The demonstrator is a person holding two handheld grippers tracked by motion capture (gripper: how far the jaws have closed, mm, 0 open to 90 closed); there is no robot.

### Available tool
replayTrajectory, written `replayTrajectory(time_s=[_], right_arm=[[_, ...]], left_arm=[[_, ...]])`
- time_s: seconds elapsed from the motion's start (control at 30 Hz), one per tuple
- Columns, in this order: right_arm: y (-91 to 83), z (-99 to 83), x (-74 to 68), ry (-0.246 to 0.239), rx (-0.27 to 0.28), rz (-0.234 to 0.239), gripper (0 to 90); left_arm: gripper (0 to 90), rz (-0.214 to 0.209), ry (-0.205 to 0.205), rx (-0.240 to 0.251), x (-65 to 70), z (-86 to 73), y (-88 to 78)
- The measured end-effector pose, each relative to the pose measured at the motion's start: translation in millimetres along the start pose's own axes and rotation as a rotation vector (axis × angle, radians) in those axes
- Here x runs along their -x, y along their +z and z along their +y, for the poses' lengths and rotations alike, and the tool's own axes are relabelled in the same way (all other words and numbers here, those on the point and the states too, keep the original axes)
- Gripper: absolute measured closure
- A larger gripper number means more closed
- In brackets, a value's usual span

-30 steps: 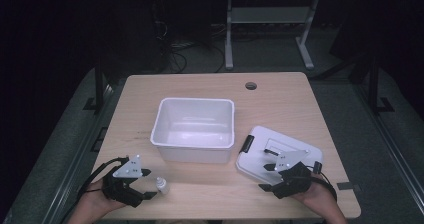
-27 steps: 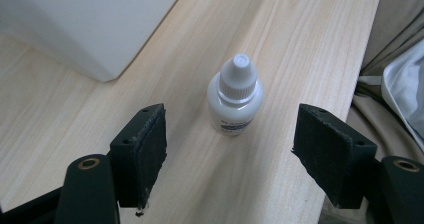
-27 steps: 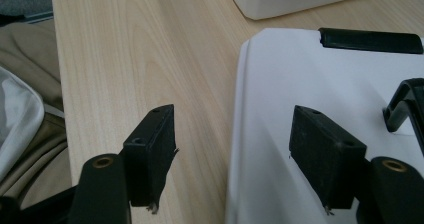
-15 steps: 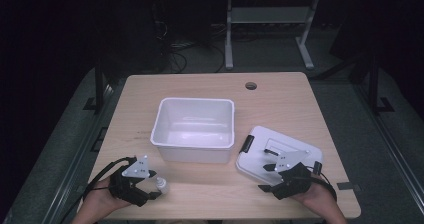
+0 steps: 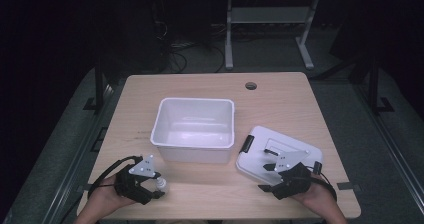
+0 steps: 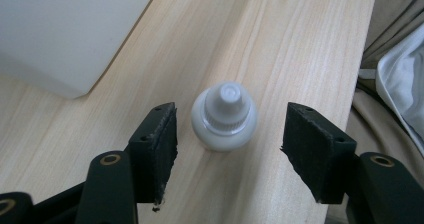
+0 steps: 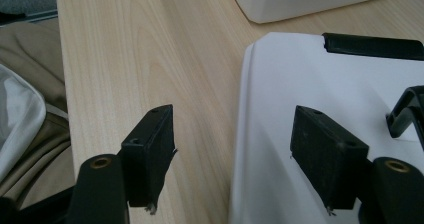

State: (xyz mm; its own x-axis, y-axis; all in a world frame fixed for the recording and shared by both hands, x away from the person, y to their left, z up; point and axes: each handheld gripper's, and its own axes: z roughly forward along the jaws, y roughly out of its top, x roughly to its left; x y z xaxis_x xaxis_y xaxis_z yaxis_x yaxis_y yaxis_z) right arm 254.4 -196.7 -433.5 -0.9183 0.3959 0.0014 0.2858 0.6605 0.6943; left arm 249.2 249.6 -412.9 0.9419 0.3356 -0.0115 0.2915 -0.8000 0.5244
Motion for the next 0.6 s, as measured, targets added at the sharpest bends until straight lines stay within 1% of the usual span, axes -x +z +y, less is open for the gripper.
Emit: replayTrajectory(time_s=[0.17, 0.2, 0.3, 0.43, 0.47, 0.6], right_arm=[[-0.1, -0.3, 0.0, -0.006, 0.001, -0.004, 33.2], [-0.6, -0.4, 0.0, -0.002, 0.002, -0.002, 33.1], [-1.0, -0.6, 0.0, -0.001, 0.002, -0.001, 33.1], [-1.1, -0.7, 0.3, 0.000, 0.003, 0.000, 33.1], [-0.9, -0.6, 0.2, -0.001, 0.003, 0.001, 33.1], [-0.6, -0.8, 0.1, -0.001, 0.000, 0.002, 33.1]], left_arm=[[41.3, -0.008, 0.003, -0.010, -1.0, 2.0, 3.1], [41.8, -0.011, 0.006, -0.025, -2.1, 3.3, 4.5], [42.6, -0.015, 0.002, -0.026, -2.6, 4.6, 6.2], [44.5, -0.018, 0.006, -0.034, -3.3, 6.4, 9.0], [45.3, -0.021, 0.013, -0.043, -4.2, 7.3, 9.0], [47.9, -0.021, 0.012, -0.041, -4.3, 8.1, 9.4]])
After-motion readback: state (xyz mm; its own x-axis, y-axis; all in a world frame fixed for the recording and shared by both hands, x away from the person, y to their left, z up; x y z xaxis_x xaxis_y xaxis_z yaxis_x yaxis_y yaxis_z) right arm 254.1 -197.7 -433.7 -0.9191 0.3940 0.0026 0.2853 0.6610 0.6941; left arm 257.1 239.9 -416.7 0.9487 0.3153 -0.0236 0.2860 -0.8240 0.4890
